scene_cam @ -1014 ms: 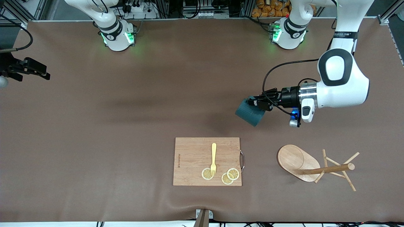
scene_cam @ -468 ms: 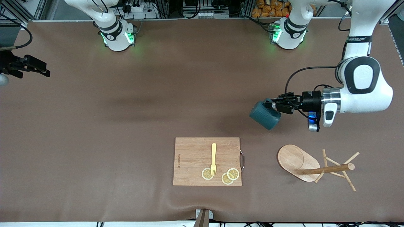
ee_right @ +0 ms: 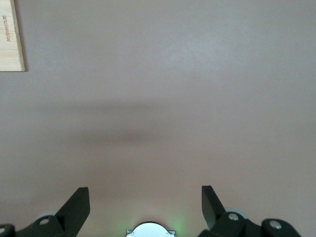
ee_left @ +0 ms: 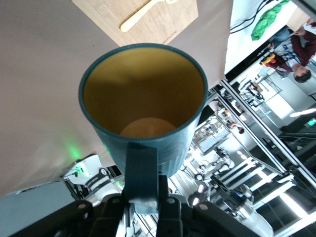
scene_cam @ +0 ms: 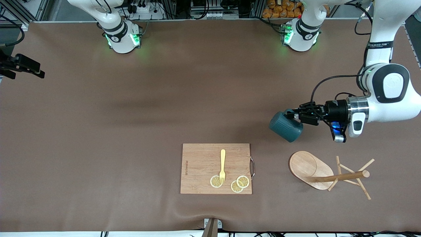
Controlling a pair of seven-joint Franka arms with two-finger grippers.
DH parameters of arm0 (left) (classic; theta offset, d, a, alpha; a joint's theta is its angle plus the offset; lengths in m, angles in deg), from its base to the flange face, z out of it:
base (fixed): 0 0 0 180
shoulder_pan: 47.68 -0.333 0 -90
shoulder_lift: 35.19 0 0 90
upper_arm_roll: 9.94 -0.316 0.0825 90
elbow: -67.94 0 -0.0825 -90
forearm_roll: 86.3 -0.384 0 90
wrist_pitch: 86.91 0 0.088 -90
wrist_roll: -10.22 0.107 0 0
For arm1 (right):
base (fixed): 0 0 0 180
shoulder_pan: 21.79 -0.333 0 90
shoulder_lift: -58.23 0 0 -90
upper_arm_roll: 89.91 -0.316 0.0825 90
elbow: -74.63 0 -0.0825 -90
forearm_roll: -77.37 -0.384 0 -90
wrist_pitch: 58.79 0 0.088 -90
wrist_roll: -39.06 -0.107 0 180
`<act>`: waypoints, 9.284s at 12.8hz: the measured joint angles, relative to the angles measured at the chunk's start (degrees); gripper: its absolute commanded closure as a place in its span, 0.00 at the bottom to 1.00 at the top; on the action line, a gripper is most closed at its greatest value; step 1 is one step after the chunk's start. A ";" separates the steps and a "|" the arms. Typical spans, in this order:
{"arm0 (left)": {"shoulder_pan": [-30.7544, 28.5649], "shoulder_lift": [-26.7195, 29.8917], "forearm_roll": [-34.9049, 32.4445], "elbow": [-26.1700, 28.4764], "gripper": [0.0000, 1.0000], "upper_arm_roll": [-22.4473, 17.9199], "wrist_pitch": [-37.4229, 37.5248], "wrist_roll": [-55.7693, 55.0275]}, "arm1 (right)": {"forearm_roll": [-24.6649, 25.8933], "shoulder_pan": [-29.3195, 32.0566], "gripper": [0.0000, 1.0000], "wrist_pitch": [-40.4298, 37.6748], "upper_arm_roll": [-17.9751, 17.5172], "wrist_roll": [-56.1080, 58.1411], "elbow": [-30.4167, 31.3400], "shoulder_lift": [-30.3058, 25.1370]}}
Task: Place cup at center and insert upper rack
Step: 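Carry the mug with the left gripper to the wooden mug stand, then lower the mug handle onto a stand peg with the left gripper, then open the left gripper and pull it back from the mug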
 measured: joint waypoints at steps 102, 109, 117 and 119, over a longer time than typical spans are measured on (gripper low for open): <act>-22.82 -13.94 5.15 -16.34 0.00 -1.15 14.10 25.78 | 0.06 0.04 0.00 -0.22 -0.06 0.01 -0.38 0.03; -18.71 -4.94 -7.30 -16.55 0.00 -0.10 5.34 19.08 | 0.06 0.04 0.00 -0.23 -0.05 0.01 -0.40 0.04; -7.39 -0.43 -33.69 -20.83 0.00 0.27 -1.23 16.34 | 0.06 0.04 0.00 -0.23 -0.04 0.01 -0.44 0.04; -4.22 1.02 -41.06 -20.89 0.00 0.35 -1.78 13.38 | 0.06 0.04 0.00 -0.23 -0.04 0.01 -0.46 0.03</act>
